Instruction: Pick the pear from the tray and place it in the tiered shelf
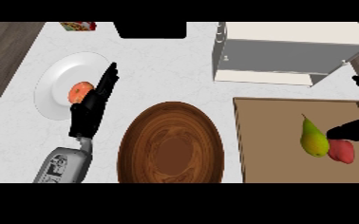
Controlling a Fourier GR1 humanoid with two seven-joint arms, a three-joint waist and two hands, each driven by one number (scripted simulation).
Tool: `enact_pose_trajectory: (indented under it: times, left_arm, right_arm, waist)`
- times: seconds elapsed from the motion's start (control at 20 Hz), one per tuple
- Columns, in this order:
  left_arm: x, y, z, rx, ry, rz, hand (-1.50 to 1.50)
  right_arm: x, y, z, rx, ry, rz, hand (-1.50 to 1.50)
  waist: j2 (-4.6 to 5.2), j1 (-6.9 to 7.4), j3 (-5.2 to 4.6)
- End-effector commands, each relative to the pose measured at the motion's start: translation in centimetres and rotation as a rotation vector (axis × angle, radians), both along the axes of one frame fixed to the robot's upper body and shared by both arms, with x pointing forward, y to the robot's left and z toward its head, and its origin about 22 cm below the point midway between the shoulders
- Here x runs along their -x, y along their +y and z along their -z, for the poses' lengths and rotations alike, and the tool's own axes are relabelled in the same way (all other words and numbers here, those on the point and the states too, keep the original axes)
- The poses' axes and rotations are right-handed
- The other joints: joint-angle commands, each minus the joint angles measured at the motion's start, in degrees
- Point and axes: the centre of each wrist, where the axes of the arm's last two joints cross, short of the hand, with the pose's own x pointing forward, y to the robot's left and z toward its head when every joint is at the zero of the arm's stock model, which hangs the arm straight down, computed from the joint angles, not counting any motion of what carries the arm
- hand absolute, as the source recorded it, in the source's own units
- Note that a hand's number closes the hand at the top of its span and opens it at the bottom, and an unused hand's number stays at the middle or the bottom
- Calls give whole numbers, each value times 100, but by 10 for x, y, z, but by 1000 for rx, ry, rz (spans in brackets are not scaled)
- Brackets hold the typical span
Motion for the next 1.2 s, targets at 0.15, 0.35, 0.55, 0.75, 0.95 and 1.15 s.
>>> enact_pose_trajectory:
  times: [0.15, 0.35, 0.55, 0.75, 0.95, 1.15]
  left_arm:
    - [-5, -13, -7, 1, -6, -1, 0]
    - [3, 12, 6, -4, 2, -8, 0]
    - [8, -5, -13, 2, -2, -8, 0]
    - [8, 15, 9, -5, -8, -2, 0]
    - [2, 4, 11, -9, 12, -21, 0]
    - [16, 13, 9, 7, 11, 5, 0]
  right_arm:
    - [-4, -1, 11, -2, 23, 3, -150]
    - [3, 5, 15, 12, 43, 11, -150]
    - [2, -3, 31, 18, 54, 28, -150]
    - [-9, 28, 30, 2, 70, 11, -150]
    - [-15, 3, 28, 33, 105, 14, -150]
    - [-9, -16, 33, 42, 124, 2, -150]
  waist:
    - [2, 0, 1]
    - [1, -2, 1]
    - [-2, 4, 2]
    - [2, 5, -1]
    - [5, 2, 0]
    - [1, 7, 1]
